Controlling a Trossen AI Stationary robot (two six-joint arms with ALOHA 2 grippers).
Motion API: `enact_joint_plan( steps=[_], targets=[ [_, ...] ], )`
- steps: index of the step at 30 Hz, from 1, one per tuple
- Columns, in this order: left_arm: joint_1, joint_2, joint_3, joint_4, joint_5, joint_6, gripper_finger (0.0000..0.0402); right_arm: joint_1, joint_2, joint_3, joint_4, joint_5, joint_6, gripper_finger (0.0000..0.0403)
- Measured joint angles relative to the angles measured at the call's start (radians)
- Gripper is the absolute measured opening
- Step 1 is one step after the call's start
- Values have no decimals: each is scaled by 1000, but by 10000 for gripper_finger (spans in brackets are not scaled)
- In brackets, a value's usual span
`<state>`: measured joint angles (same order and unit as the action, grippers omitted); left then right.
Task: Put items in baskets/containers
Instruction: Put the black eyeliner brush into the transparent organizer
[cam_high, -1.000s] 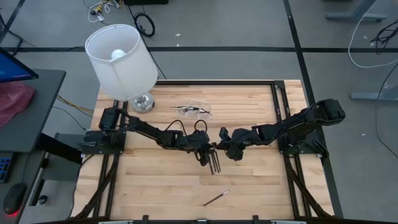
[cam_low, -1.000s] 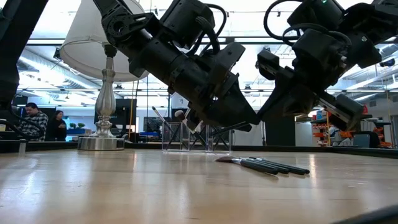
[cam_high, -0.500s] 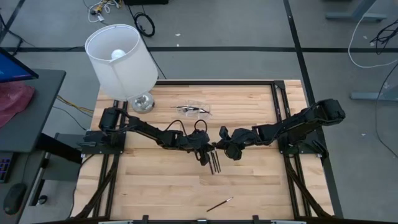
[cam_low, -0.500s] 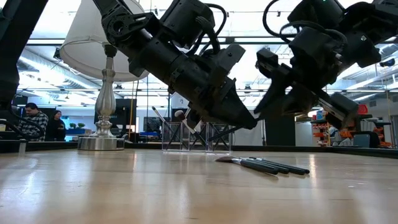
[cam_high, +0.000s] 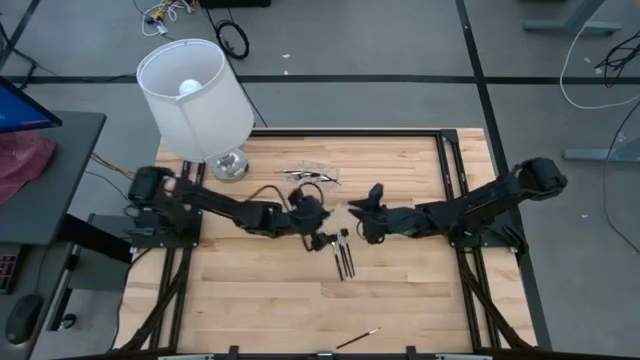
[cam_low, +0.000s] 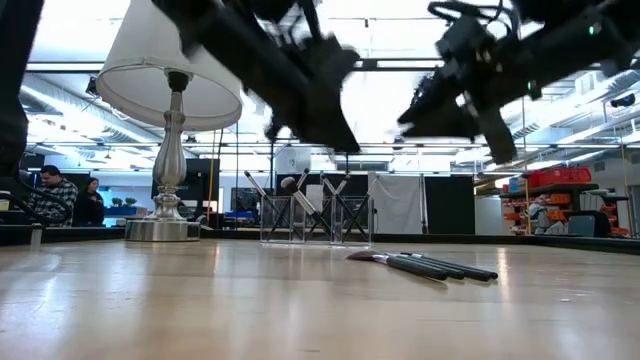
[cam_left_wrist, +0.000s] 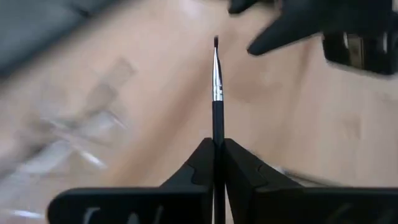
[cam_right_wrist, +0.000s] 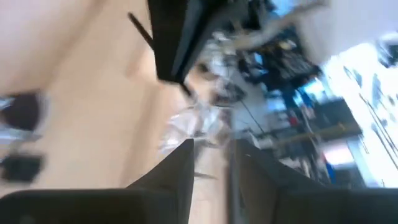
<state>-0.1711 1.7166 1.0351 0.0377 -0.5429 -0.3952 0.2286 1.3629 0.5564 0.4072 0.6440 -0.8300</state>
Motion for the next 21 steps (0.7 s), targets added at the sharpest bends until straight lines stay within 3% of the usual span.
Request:
enact_joint_plan(
  steps=[3,6,8,11,13,15,17,21],
  targets=[
    [-55,-123,1,-101,-198,48,20,-1,-98,-3,-7,24,75,114],
    [-133,-230,-10,-163,-440,57,14,-19,-217,-26,-6,-42,135,105],
    [-188,-278,-42,-157,-573,71,14,-51,-297,-65,33,-169,194,99],
    [-245,-308,-137,-100,-650,59,18,-148,-371,-153,195,-519,331,92],
    [-248,-305,-214,-1,-641,69,23,-222,-370,-207,328,-710,400,90],
    [-220,-297,-285,158,-583,129,23,-278,-343,-245,449,-781,481,89],
    [-168,-287,-355,376,-447,197,18,-315,-301,-256,502,-787,549,89],
    [-44,-243,-437,784,-57,315,16,-341,-201,-243,557,-799,603,89]
  ],
)
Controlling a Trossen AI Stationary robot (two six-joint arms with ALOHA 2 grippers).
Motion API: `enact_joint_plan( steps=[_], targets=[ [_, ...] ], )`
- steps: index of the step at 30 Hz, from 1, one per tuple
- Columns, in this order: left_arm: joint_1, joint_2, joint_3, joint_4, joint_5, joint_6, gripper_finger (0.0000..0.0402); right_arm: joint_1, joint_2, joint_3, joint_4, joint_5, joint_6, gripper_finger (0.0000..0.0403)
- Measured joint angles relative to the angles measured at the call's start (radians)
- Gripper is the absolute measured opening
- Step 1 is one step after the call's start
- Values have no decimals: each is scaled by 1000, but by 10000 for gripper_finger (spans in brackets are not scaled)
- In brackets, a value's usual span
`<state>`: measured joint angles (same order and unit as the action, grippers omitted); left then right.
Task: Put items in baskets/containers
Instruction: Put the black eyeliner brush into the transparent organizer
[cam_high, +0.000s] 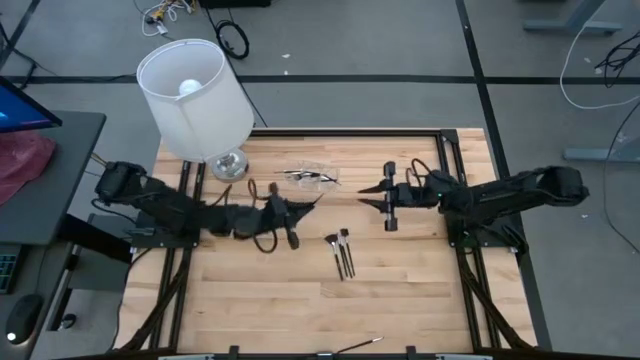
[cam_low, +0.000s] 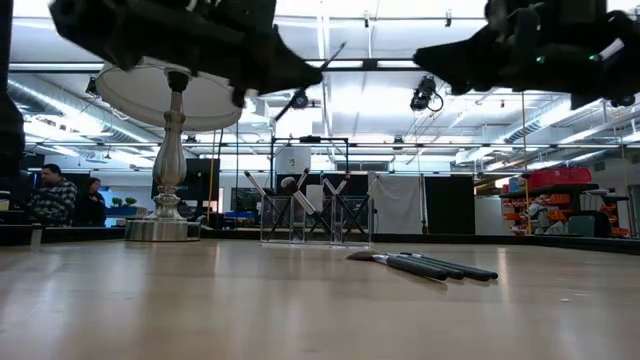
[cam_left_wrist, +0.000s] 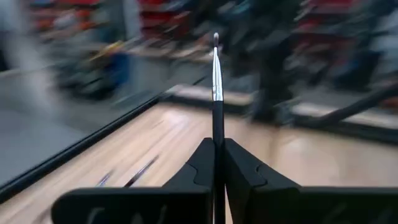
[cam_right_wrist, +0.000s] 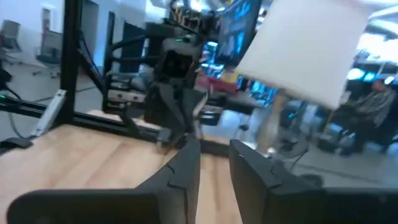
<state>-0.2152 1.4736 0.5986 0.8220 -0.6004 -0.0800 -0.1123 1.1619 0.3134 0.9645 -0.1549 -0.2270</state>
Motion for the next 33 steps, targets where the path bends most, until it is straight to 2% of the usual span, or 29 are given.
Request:
enact_joint_plan(
  steps=[3,6,9,13,18,22,26,30,33],
  targets=[
    [70,49,-2,96,173,21,21,0,80,45,16,-69,49,93],
    [112,110,20,114,253,42,20,1,159,100,14,-116,82,107],
    [124,179,48,118,275,67,15,-5,225,145,13,-117,97,129],
    [114,239,69,173,258,114,18,-13,278,176,31,-132,98,164],
    [106,239,69,182,237,124,18,-14,290,178,51,-171,112,192],
    [99,236,68,203,236,129,16,-15,281,178,57,-199,163,196],
    [86,231,71,236,231,142,20,-16,278,174,33,-194,144,197],
    [60,228,70,219,137,159,17,-16,261,174,35,-189,140,197],
    [31,205,70,230,121,179,16,-16,243,165,34,-191,136,197]
  ],
)
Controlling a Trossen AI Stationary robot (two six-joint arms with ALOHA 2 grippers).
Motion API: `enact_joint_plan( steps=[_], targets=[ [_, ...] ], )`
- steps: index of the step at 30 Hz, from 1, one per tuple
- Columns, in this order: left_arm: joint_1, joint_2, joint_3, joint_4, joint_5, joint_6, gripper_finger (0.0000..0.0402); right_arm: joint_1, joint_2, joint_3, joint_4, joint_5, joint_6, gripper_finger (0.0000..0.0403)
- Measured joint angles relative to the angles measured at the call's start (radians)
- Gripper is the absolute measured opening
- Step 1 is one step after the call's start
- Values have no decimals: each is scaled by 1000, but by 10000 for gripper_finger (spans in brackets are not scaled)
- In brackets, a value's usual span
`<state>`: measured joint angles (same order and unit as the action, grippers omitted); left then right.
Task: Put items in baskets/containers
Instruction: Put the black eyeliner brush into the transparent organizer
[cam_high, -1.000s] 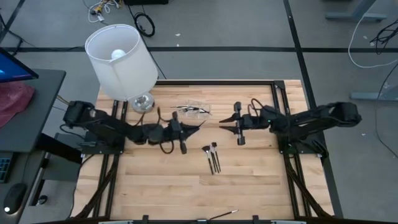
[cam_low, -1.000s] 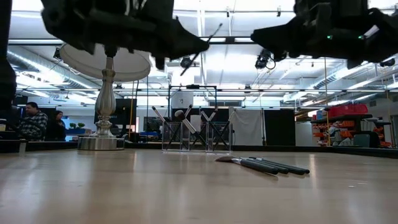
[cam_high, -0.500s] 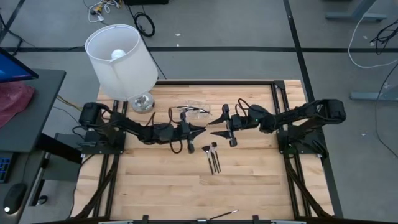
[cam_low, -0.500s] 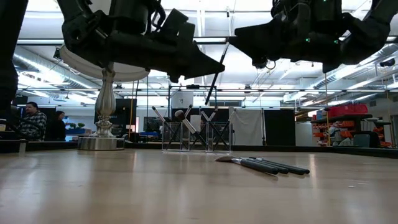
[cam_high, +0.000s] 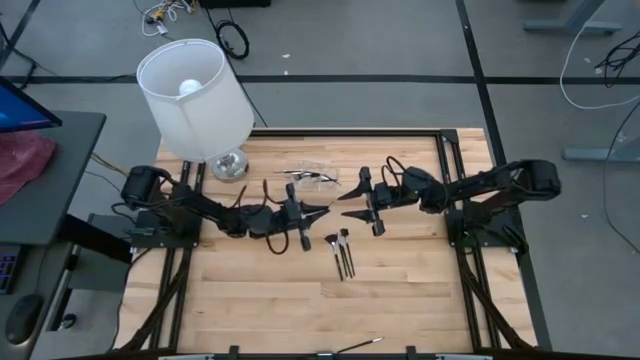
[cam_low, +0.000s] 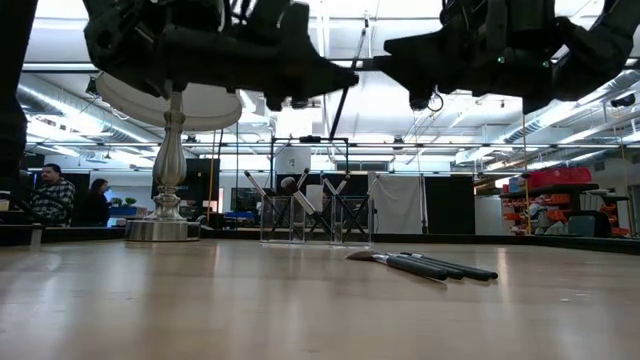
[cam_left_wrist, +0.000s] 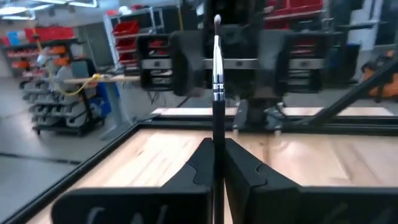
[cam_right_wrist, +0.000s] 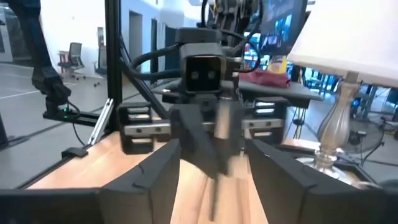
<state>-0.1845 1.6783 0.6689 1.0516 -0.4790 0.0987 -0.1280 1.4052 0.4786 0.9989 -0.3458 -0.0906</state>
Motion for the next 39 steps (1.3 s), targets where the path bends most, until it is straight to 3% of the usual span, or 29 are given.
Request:
enact_joint_plan(
  steps=[8,19,24,34,39],
  targets=[
    [8,17,52,-71,46,-9,19,30,-3,-1,65,-11,67,197],
    [24,63,151,-137,65,-4,19,54,-2,24,1,-12,69,191],
    [24,63,150,-173,61,-8,20,54,-2,25,4,-11,56,147],
    [24,63,150,-176,64,-9,21,53,-2,25,3,-6,56,14],
    [24,63,150,-176,58,-9,23,53,-2,26,-1,-1,53,35]
  ],
)
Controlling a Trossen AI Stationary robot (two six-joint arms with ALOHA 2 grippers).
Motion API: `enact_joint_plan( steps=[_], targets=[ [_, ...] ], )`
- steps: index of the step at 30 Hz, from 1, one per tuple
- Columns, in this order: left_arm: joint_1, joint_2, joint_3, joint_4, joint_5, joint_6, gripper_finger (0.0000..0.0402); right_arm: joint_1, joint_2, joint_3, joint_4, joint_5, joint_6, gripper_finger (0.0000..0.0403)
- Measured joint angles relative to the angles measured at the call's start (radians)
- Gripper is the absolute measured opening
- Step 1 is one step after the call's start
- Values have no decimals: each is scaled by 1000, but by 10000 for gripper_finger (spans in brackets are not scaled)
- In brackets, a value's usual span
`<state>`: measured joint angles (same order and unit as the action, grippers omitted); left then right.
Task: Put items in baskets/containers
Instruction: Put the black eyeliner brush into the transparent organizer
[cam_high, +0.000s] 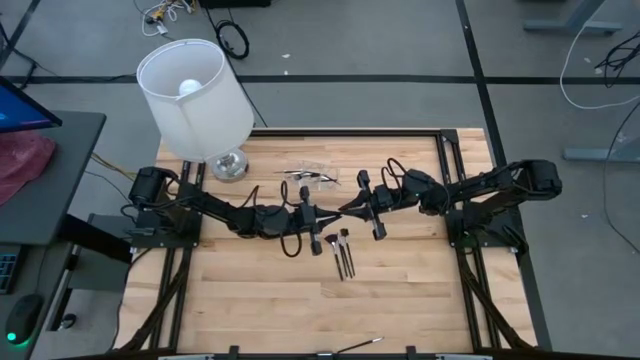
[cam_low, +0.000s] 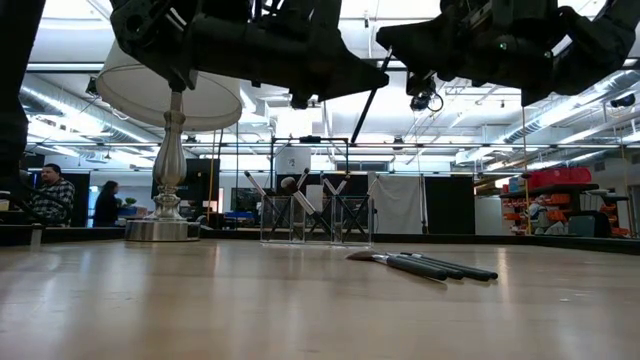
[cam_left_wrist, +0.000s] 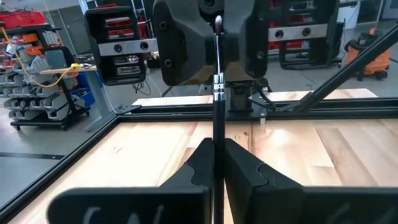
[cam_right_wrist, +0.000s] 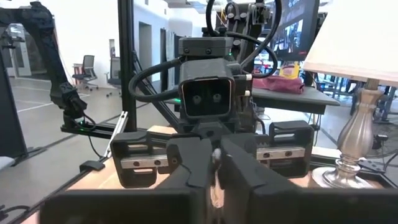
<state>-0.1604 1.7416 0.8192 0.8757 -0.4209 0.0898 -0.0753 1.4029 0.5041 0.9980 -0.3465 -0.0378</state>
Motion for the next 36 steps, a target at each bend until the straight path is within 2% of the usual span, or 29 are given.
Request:
enact_joint_plan(
  steps=[6,9,12,16,20,22,24,26,31,36],
  targets=[
    [-2,0,0,4,-60,0,18,-2,-4,0,-7,44,-82,124],
    [-17,0,0,3,-112,0,18,-2,-36,-2,-14,121,-175,164],
    [-47,-2,0,-1,-223,28,17,-2,-109,-22,-45,222,-249,195],
    [-100,-29,-2,5,-407,104,17,-2,-271,-58,-232,347,-325,219],
    [-107,-37,-2,16,-634,138,18,0,-428,-78,-363,392,-303,223],
    [-64,-34,-2,14,-596,107,18,1,-482,-88,-373,379,-261,223],
    [4,-15,-2,13,-449,51,17,1,-521,-100,-373,354,-221,220],
    [73,8,-2,6,-375,18,17,1,-546,-109,-379,325,-198,216],
    [199,38,-12,17,-353,-57,17,1,-557,-112,-397,301,-193,207],
    [232,40,-33,63,-315,-77,17,1,-556,-112,-413,301,-248,204]
  ],
)
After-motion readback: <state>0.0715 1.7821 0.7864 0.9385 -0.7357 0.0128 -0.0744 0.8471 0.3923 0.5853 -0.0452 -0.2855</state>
